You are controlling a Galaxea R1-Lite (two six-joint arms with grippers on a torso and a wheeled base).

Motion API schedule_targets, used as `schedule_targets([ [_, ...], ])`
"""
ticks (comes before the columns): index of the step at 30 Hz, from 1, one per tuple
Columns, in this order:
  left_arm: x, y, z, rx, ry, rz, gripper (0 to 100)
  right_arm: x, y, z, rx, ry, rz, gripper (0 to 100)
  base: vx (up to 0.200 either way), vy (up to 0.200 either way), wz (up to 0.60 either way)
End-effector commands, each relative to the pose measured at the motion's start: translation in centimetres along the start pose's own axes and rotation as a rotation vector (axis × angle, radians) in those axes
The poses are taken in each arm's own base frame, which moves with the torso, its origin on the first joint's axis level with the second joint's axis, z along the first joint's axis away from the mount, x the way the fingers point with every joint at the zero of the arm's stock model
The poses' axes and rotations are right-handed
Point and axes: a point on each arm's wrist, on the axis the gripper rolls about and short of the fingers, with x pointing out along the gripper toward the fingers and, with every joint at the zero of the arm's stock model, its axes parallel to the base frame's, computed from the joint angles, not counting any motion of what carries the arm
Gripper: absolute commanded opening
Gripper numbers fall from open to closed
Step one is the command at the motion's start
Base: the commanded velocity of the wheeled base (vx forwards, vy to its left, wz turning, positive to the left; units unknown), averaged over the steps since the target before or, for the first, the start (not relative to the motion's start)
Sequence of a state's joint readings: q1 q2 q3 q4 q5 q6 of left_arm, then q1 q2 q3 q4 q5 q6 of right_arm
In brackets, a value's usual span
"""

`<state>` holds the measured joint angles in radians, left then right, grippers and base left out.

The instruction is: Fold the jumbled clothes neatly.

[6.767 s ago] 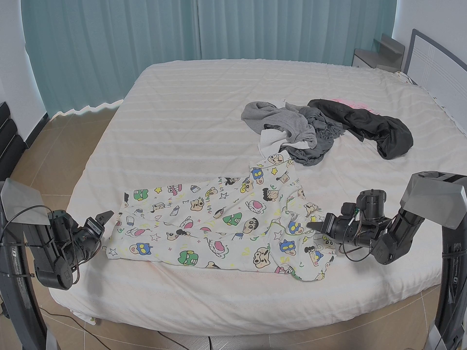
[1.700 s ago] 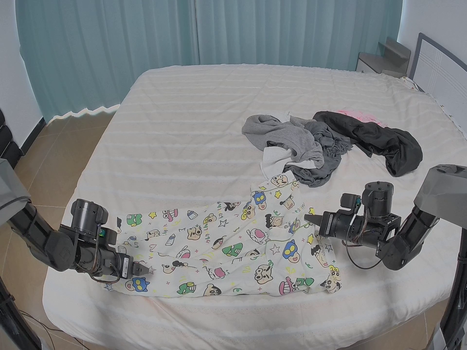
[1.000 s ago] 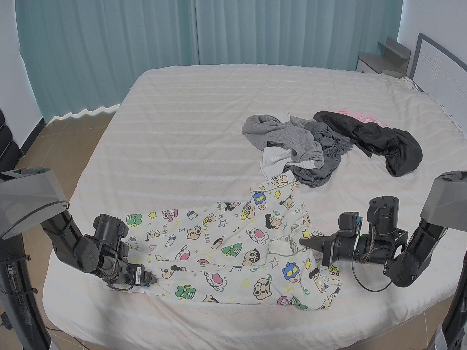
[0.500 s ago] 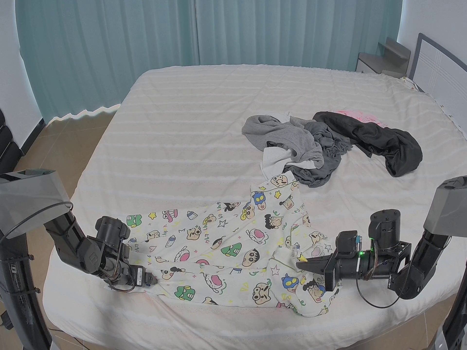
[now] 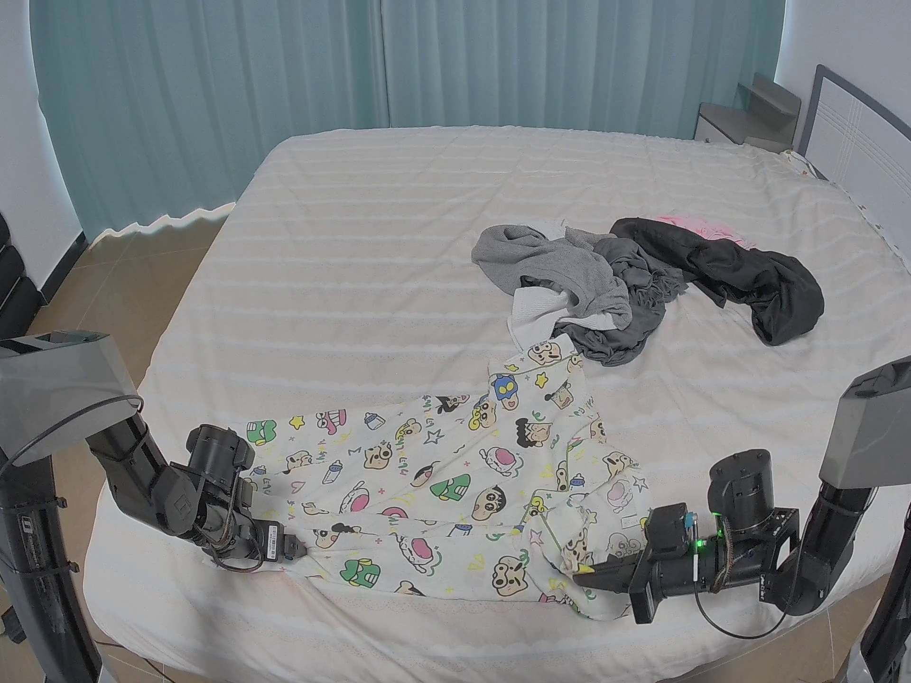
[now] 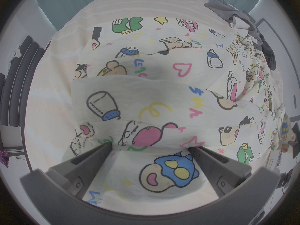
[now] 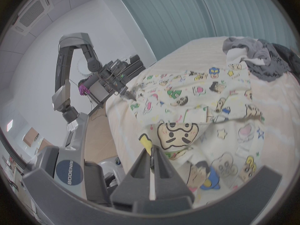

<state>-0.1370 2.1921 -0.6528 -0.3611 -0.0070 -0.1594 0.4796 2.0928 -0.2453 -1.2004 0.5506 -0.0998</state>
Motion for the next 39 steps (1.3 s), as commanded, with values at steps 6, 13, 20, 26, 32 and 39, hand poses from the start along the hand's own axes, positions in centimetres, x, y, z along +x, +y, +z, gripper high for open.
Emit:
schedule_targets([
  [6, 0.2, -0.4, -0.2, 0.011, 0.010, -0.006, 100, 0.0, 0.8, -3.7, 0.052, 0.159, 0.023, 0, 0.000, 0.000, 0.00],
  [13, 0.2, -0.5, 0.1, -0.020, 0.001, -0.014, 100, 0.8, 0.9, -4.6, 0.055, 0.210, -0.005, 0, 0.000, 0.000, 0.00],
  [20, 0.2, -0.5, 0.0, -0.022, 0.003, -0.017, 100, 0.5, 1.0, -4.7, 0.054, 0.214, -0.023, 100, 0.000, 0.000, 0.00],
  [26, 0.5, -0.5, -0.1, -0.056, 0.012, -0.020, 100, -1.1, 1.7, -4.8, 0.033, 0.170, -0.048, 100, 0.000, 0.000, 0.00],
  [32, 0.5, -0.5, -0.3, -0.059, 0.012, -0.046, 100, -2.5, 1.6, -4.2, 0.025, 0.105, -0.124, 100, 0.000, 0.000, 0.00],
  [39, 0.5, -0.5, -0.4, -0.059, 0.015, -0.046, 100, -2.3, 0.7, -3.3, 0.009, 0.039, -0.162, 100, 0.000, 0.000, 0.00],
])
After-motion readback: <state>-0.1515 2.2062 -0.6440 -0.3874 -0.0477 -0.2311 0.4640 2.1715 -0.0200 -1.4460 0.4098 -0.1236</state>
